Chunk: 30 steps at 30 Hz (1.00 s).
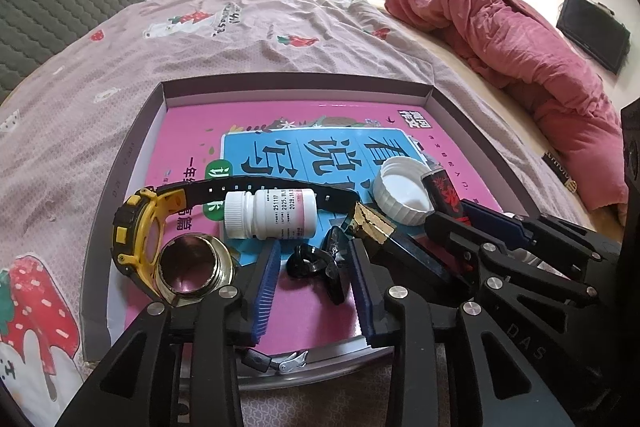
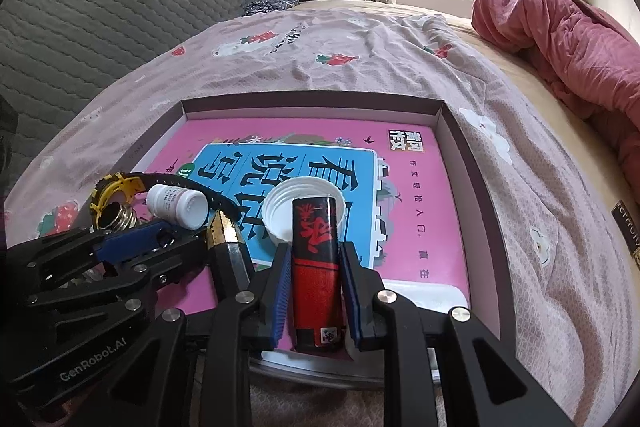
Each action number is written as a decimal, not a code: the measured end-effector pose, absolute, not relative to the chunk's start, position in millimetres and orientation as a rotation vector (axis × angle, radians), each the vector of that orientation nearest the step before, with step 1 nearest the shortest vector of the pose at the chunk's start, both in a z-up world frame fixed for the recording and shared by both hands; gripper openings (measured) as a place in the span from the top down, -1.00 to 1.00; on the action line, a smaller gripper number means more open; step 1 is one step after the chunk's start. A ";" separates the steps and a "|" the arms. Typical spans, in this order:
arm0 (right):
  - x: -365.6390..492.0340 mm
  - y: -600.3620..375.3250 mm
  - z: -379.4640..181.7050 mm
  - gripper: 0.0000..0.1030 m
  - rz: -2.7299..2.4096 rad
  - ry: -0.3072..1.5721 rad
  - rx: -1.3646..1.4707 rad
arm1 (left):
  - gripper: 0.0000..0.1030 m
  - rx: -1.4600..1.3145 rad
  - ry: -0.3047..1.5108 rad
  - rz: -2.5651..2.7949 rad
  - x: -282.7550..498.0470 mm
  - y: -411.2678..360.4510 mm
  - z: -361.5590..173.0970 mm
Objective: Organize rigid objects
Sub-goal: 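Lower the clip into the box with the left tool while the right tool lowers the lighter, then open the left tool to release the clip while the right tool releases the lighter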
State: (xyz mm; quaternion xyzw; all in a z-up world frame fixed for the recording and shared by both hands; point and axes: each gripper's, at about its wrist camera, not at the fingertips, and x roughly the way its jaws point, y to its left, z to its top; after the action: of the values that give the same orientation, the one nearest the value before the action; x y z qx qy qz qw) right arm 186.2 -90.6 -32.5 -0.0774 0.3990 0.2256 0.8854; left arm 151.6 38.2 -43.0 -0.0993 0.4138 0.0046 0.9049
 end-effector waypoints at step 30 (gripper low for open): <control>170.9 -94.0 -23.5 0.37 0.461 0.820 -0.182 | 0.16 -0.174 0.838 0.016 141.6 36.6 -35.8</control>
State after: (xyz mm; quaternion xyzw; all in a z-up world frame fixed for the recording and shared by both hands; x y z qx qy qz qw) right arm 170.9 -94.0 -23.5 -0.0876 0.3945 0.2216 0.8875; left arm 141.6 36.6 -35.8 -0.0843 0.4065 0.0078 0.9097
